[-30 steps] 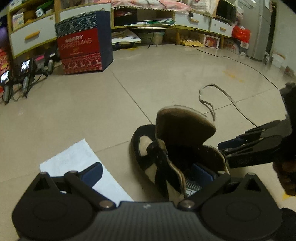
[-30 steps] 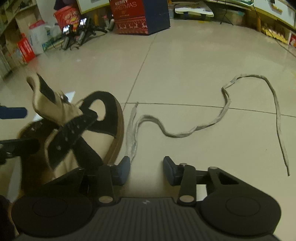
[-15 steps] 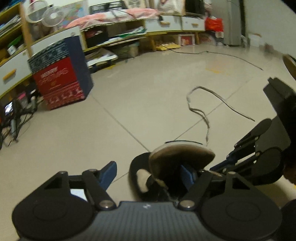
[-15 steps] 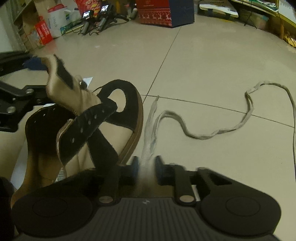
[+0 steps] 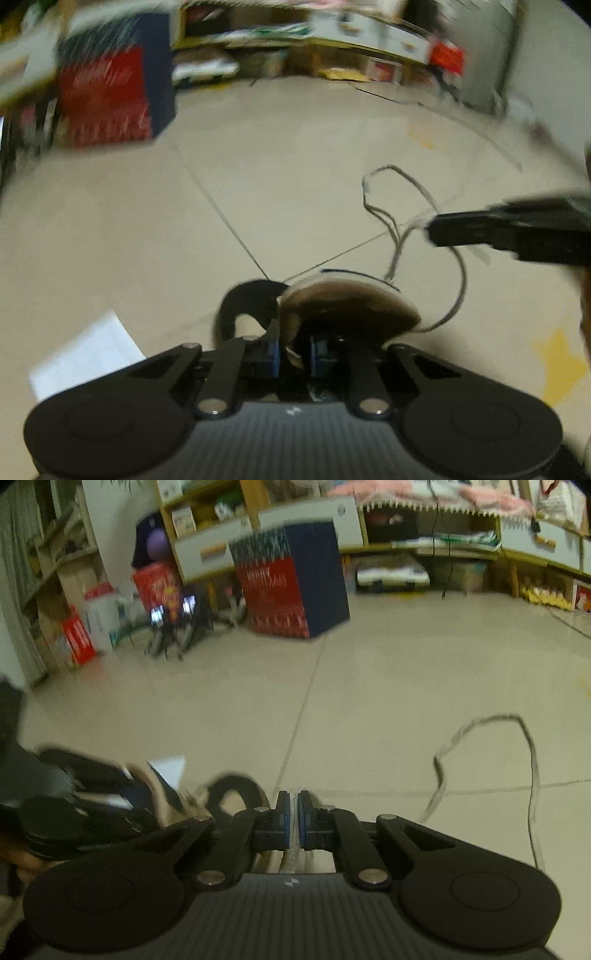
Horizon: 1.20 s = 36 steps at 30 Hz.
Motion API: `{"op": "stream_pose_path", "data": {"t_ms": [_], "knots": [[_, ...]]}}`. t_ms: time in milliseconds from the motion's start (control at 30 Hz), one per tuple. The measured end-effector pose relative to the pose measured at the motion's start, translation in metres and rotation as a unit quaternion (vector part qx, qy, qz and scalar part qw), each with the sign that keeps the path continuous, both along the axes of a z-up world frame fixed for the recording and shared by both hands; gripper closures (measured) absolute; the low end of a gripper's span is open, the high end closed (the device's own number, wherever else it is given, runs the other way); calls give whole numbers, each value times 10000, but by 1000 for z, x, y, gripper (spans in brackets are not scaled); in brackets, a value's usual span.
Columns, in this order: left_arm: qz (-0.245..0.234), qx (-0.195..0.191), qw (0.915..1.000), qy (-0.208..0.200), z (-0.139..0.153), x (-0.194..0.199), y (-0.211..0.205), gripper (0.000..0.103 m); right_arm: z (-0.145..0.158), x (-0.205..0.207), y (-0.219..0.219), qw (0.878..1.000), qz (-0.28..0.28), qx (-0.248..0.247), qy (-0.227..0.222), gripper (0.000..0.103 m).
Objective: Lace up shoes with both hands
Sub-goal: 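Lift the grey shoelace with the right tool while the left tool holds the sneaker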
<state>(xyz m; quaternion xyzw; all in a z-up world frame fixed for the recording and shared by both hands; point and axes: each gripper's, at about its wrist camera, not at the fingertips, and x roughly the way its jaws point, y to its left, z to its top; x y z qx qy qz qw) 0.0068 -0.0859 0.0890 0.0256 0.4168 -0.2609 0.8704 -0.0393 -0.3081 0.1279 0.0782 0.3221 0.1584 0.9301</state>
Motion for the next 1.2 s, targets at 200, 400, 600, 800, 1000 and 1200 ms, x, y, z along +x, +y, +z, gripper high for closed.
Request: {"op": "stream_pose_path", "data": {"t_ms": [200,400,600,800,1000,1200], "knots": [[355,-222,9982,439,0,7,3,88,19,1,-4,9991,10,288,-305,97],[151,171,9997,38,11,-10,-1,80,28,1,-4,9980,47,520,-345,97],[13,394,9989,-270,24,-10,4,57,53,-4,1,9952,237,693,-646,97],[-856,939,9881,-863,27,-18,-11,48,71,-4,-2,9930,256,761,-870,96],[-933,1003,9880,-707,19,-9,-16,95,63,-1,0,9933,245,863,-725,96],[-424,462,9978,-213,19,3,-6,95,59,-5,4,9942,279,790,-676,96]]}}
